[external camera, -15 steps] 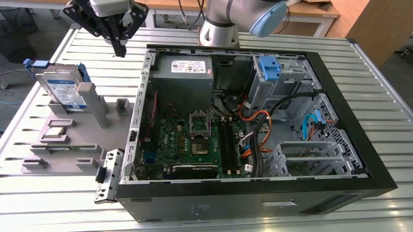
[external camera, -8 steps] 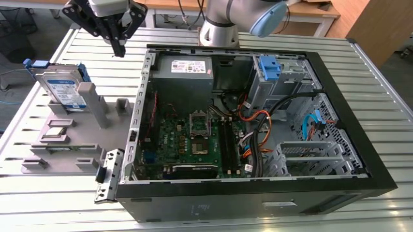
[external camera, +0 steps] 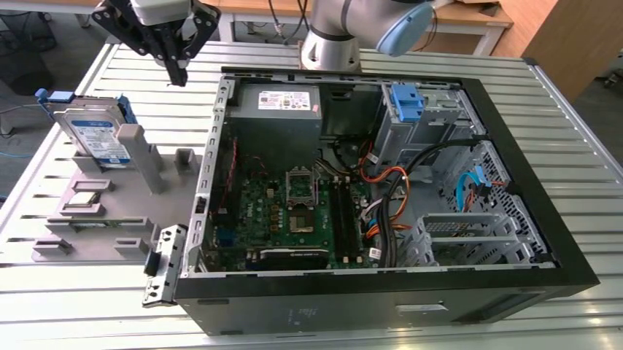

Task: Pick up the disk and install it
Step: 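Reach for the disk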

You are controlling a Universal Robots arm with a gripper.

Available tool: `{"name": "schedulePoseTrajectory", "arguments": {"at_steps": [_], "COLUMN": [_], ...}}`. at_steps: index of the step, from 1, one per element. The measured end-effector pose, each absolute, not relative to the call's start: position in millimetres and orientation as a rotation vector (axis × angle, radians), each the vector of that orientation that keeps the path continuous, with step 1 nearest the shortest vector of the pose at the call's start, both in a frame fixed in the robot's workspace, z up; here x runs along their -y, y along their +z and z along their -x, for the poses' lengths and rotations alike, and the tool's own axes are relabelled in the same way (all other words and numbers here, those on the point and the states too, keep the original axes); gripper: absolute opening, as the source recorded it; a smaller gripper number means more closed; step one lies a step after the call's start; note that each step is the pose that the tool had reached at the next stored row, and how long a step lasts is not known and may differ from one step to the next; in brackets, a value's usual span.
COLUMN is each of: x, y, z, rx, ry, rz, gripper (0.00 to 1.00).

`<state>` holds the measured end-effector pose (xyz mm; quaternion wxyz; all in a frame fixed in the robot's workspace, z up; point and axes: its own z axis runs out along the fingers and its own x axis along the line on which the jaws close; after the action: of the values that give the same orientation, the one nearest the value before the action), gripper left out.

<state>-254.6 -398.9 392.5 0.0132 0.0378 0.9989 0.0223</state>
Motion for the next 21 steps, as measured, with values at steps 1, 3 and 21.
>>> {"name": "schedulePoseTrajectory", "arguments": {"at_steps": [1,3,21], "x": [399,399,399], "y": [393,393,392], "z": [256,256,268], "rx": [-3.112,-3.112,-3.112], "ry": [0.069,0.069,0.069], "rz": [-0.118,-0.118,-0.118], "gripper": [0.1,0.1,0.1]}}
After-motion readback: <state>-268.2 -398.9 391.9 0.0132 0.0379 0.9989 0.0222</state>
